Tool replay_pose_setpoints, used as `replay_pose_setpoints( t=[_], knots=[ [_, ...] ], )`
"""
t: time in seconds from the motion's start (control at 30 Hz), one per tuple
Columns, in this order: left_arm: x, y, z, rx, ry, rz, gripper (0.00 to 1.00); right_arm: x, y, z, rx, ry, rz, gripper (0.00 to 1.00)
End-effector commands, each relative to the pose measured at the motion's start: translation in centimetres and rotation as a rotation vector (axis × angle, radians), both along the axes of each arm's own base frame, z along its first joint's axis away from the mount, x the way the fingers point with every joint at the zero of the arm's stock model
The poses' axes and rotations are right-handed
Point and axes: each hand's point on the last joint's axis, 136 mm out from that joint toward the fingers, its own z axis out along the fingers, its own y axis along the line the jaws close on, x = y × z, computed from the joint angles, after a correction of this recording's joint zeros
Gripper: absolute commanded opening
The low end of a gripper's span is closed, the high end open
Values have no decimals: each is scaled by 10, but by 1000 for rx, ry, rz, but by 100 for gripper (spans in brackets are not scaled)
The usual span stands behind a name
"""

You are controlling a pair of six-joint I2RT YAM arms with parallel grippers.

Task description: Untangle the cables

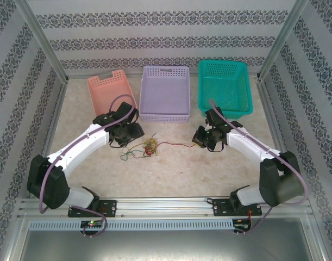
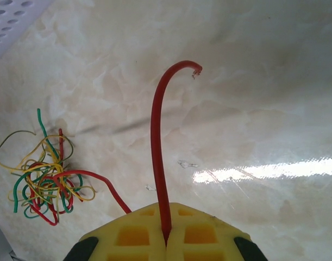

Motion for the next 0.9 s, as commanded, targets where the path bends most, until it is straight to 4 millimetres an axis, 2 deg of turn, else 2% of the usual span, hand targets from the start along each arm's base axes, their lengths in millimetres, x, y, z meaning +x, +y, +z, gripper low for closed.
replay_pose_setpoints(
  t=[0.0, 0.1, 0.2, 0.37, 0.47, 0.53, 0.73, 0.8, 0.87],
  knots=[
    [-16, -2, 25, 65, 20, -2, 63, 8, 8, 11, 6, -46, 40, 0],
    [-23, -24, 13, 102, 75, -76, 62, 9, 8, 12, 7, -46, 41, 0],
    [-28, -40, -15, 111, 132, -93, 63, 9, 11, 13, 12, -51, 45, 0],
    [1, -61, -39, 143, 88, -149, 62, 5, 14, 15, 13, -51, 59, 0],
    [9, -63, -60, 227, 122, -225, 58, 2, 12, 13, 9, -47, 56, 0],
    [7, -60, -74, 261, 149, -256, 53, 1, 12, 13, 9, -47, 56, 0],
    [-1, -58, -106, 275, 188, -279, 50, -1, 11, 14, 9, -47, 53, 0],
    [1, -56, -117, 294, 196, -278, 44, -1, 10, 13, 4, -45, 56, 0],
    [2, -50, -125, 332, 200, -275, 33, -2, 6, 13, -7, -44, 51, 0]
  ],
)
